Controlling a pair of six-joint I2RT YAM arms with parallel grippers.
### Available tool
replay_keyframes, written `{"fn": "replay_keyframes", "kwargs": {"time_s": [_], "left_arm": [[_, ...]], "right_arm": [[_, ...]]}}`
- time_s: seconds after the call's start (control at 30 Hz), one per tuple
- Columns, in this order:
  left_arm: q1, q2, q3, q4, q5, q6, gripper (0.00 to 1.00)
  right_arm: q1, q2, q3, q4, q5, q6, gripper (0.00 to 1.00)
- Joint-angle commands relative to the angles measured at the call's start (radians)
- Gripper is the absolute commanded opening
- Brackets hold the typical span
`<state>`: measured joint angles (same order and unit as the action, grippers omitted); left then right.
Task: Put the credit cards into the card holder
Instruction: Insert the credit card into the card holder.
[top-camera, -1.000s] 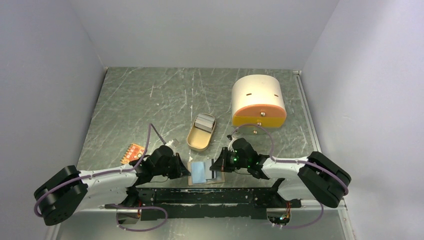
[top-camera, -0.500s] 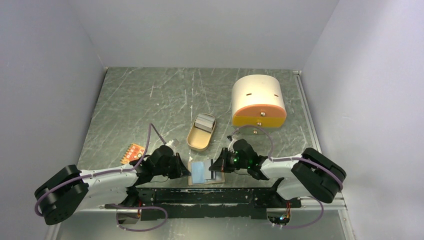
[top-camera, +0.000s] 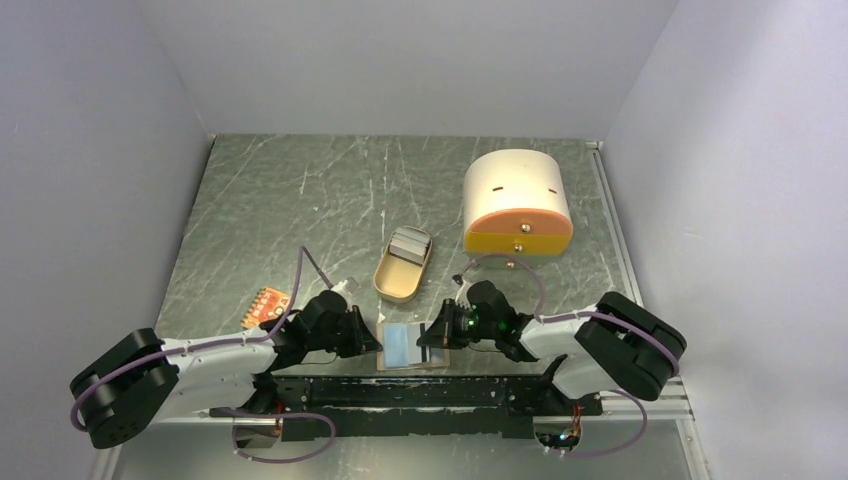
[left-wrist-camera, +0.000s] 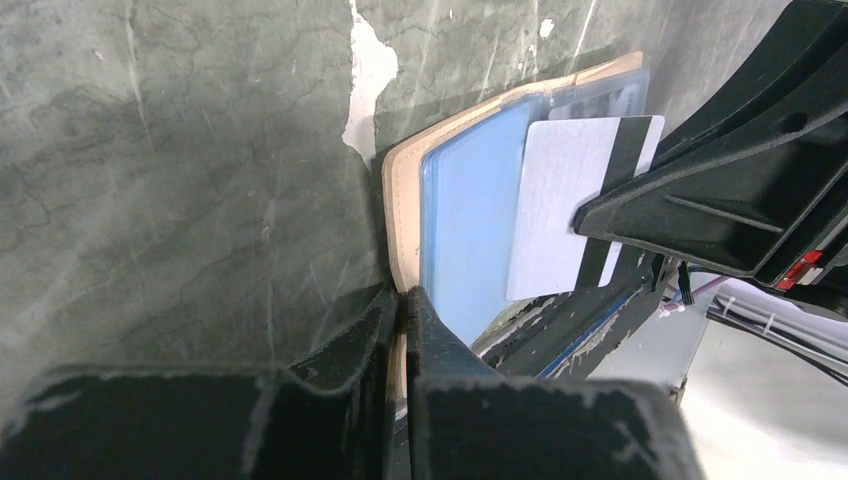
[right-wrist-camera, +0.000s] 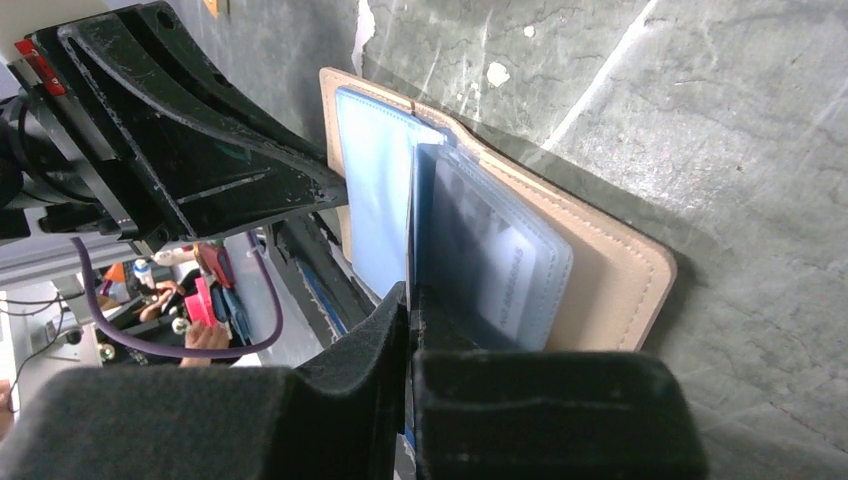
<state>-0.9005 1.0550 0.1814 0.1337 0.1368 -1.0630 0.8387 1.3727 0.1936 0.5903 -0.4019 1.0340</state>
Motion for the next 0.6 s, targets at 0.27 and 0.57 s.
{"fn": "replay_keyframes", "kwargs": {"time_s": [0.27, 0.57], "left_arm": [[-0.007, 0.014, 0.0, 0.025, 0.017, 0.006, 0.09], [-0.006, 0.007, -0.004, 0.024, 0.016, 0.004, 0.09]], "right_arm": [[-0.004, 0.087, -0.022, 0.127, -0.039, 0.026, 0.05], [-0.004, -0.035, -0.067, 0.04, 0.09, 0.069, 0.02]]}}
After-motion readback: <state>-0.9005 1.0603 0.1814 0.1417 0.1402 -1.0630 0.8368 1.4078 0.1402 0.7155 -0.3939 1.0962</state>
